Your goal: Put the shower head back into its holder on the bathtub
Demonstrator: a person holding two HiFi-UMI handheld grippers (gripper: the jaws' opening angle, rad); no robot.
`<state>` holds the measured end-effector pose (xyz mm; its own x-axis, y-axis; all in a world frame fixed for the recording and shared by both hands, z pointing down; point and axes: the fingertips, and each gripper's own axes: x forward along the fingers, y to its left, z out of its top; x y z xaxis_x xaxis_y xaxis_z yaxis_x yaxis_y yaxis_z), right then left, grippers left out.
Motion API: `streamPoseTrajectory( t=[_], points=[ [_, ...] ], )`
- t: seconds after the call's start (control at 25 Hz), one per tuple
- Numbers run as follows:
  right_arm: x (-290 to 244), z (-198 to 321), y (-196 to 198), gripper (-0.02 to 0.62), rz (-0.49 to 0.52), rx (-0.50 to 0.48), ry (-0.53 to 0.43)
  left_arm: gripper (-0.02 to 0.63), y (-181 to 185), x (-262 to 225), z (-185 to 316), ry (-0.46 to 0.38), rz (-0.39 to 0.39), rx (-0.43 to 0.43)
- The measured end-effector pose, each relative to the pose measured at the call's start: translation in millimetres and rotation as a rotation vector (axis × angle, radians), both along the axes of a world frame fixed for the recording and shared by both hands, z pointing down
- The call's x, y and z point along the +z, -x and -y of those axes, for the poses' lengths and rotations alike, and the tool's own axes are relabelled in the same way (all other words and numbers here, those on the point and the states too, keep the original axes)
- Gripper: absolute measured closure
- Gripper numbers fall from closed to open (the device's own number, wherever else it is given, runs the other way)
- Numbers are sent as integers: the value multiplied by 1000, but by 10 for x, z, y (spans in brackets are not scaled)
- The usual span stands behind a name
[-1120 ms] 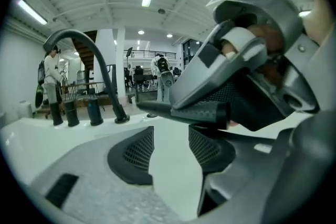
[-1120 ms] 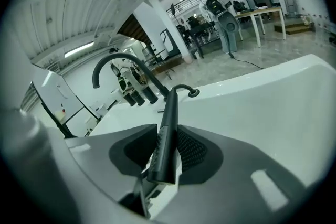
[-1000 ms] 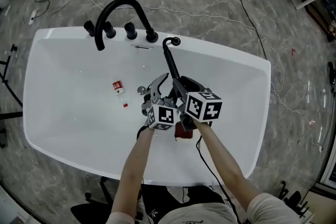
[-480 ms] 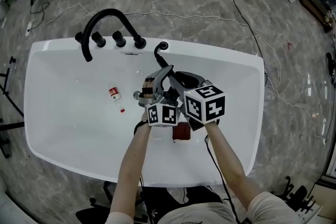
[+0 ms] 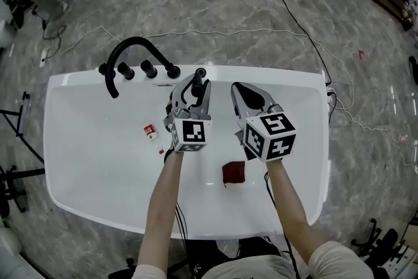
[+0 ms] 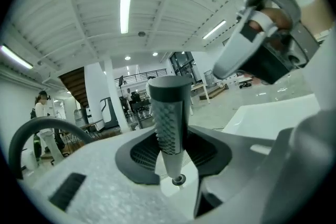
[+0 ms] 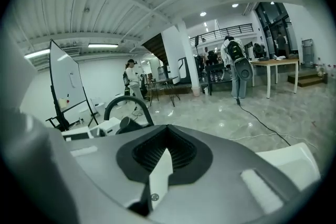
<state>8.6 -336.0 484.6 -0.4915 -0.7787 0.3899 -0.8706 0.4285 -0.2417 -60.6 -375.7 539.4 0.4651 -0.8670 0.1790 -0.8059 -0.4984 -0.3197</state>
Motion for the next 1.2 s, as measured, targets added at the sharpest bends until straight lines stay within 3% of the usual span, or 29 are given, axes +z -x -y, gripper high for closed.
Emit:
streamPoseTrajectory(
  t=[0.2, 0.4, 0.68, 0.76, 0.88, 1.2],
  points=[
    [226, -30, -147, 588, -9, 0, 41, 469, -87, 24, 497, 44, -30, 3],
    [562, -44, -402, 588, -2, 26, 92, 469, -145, 498, 783, 129, -64, -30],
    [917, -96, -533, 588, 12, 49, 151, 471, -35, 630, 1004, 145, -163, -65],
    [926, -126, -467, 588, 28, 48, 153, 384, 9, 623, 1012, 167, -211, -58],
    [826, -143, -300, 578, 44, 19, 136, 291, 79, 501, 989, 162, -254, -50],
    [186, -232, -11, 566, 79, -8, 44, 287, 306, -506, 559, 28, -348, -74]
  ],
)
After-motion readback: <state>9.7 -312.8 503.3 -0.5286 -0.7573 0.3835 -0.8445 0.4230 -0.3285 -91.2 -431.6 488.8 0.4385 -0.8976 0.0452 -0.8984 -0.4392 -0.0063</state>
